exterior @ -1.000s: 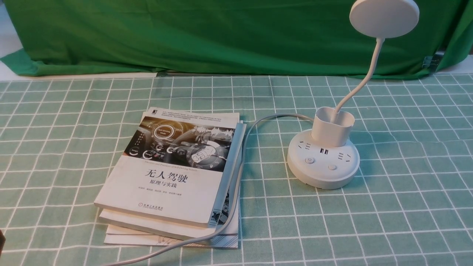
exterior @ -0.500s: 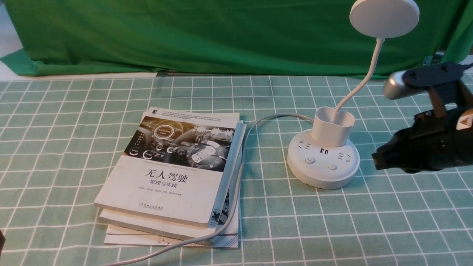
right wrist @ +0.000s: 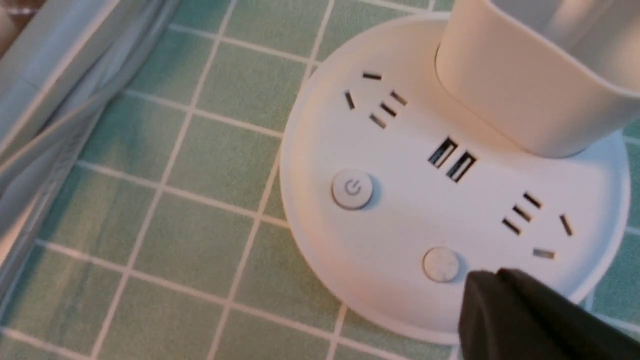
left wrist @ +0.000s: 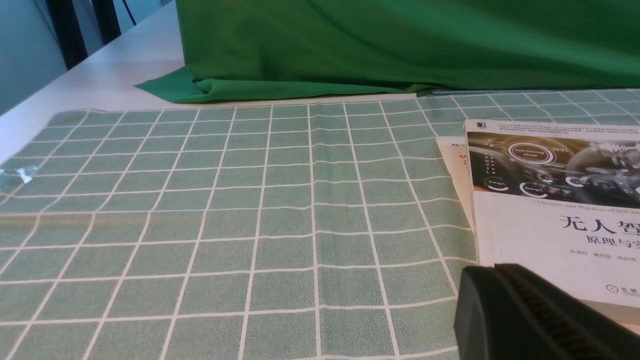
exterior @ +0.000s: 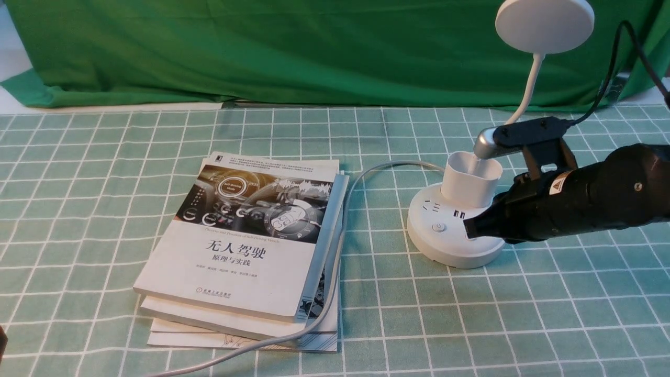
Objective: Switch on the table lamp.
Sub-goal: 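Press the button on the base of the white desk lamp with the right gripper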
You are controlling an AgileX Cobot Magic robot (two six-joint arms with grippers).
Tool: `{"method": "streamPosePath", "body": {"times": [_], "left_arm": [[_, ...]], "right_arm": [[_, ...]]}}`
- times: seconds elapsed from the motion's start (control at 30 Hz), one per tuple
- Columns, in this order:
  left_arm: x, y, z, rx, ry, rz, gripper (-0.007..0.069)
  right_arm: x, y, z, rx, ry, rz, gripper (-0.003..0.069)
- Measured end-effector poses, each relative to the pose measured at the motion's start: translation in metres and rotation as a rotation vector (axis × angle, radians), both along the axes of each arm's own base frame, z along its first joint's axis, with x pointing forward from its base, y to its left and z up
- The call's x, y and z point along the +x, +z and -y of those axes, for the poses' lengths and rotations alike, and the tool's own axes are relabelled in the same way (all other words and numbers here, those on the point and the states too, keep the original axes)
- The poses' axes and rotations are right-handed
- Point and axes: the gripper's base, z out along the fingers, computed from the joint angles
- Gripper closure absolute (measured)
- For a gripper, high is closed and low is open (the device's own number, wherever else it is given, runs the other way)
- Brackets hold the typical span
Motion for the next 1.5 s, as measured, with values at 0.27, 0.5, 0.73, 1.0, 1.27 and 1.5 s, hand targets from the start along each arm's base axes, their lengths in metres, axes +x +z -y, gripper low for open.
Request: {"method": "streamPosePath", "body": {"times": [0.27, 0.5, 0.73, 1.0, 1.27, 1.5], "left_arm": [[0.0, 0.0, 0.0, 0.0, 0.0, 0.0, 0.0603], [0.0, 0.0, 0.0, 0.0, 0.0, 0.0, 0.0603], [0.0, 0.0, 0.0, 0.0, 0.0, 0.0, 0.0603], [0.0, 0.0, 0.0, 0.0, 0.0, 0.0, 0.0603], [0.0, 0.0, 0.0, 0.0, 0.0, 0.0, 0.0603], [0.0, 0.0, 0.0, 0.0, 0.0, 0.0, 0.0603]], "right_arm": [[0.008, -0.018, -0.002, -0.009, -0.011, -0.005, 0.0624], [0.011, -0.019, -0.003, -0.005, -0.016, 0.019, 0.0624], [0.011, -0.019, -0.003, -0.005, -0.016, 0.02, 0.0621], [0.012, -0.022, -0.004, -0.007, -0.017, 0.017, 0.0621], [0.011, -0.034, -0.012, -0.019, 0.005, -0.005, 0.062], [0.012, -0.034, -0.013, -0.017, 0.006, 0.004, 0.062]]}}
